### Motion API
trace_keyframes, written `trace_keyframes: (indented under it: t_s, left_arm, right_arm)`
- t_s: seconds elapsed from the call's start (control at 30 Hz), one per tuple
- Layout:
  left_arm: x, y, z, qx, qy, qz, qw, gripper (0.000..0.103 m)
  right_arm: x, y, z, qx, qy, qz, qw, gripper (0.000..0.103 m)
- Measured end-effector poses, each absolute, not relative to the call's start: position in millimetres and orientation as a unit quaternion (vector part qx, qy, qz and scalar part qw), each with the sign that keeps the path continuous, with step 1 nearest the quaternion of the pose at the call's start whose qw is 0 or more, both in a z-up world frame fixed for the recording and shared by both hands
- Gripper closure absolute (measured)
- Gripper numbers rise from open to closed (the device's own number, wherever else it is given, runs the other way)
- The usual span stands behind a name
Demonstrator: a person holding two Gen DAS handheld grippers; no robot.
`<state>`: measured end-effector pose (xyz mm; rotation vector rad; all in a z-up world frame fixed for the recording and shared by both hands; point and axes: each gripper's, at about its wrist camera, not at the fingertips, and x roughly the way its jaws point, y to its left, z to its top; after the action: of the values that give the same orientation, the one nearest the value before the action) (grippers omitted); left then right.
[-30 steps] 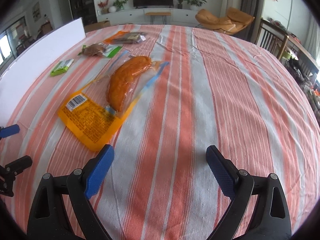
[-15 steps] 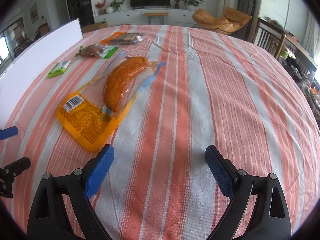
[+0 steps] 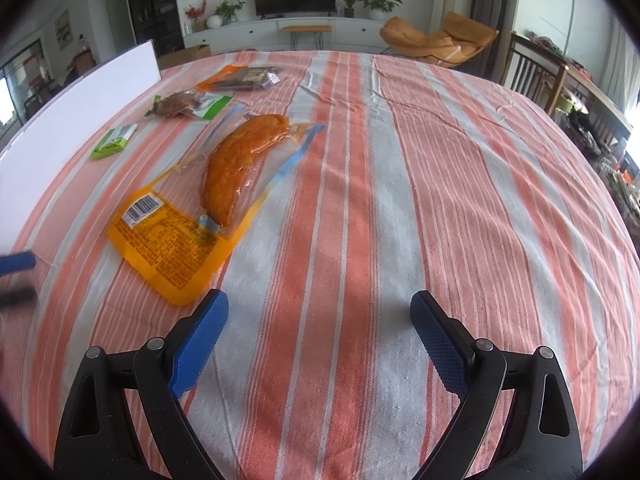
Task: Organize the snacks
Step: 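Grasp the orange sausage bag with the right tool while the left tool reaches the green packet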
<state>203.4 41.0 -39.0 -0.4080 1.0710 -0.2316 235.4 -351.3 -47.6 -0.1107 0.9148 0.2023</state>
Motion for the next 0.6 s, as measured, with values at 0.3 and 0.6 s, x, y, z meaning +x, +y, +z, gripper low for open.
trace_keyframes:
  t_s: [0.3, 0.6]
  left_arm:
    - [329, 40, -23, -0.156, 0.523, -0.034, 0.837, 0.011]
    - [343, 18, -43, -0.056, 0.513, -0.008, 0.856, 0.055]
  right_arm:
    - [236, -352, -47, -0.053, 0.441, 0.098, 0.891, 0.009]
    - [236, -352, -47, -0.053, 0.441, 0.098, 0.891, 0.009]
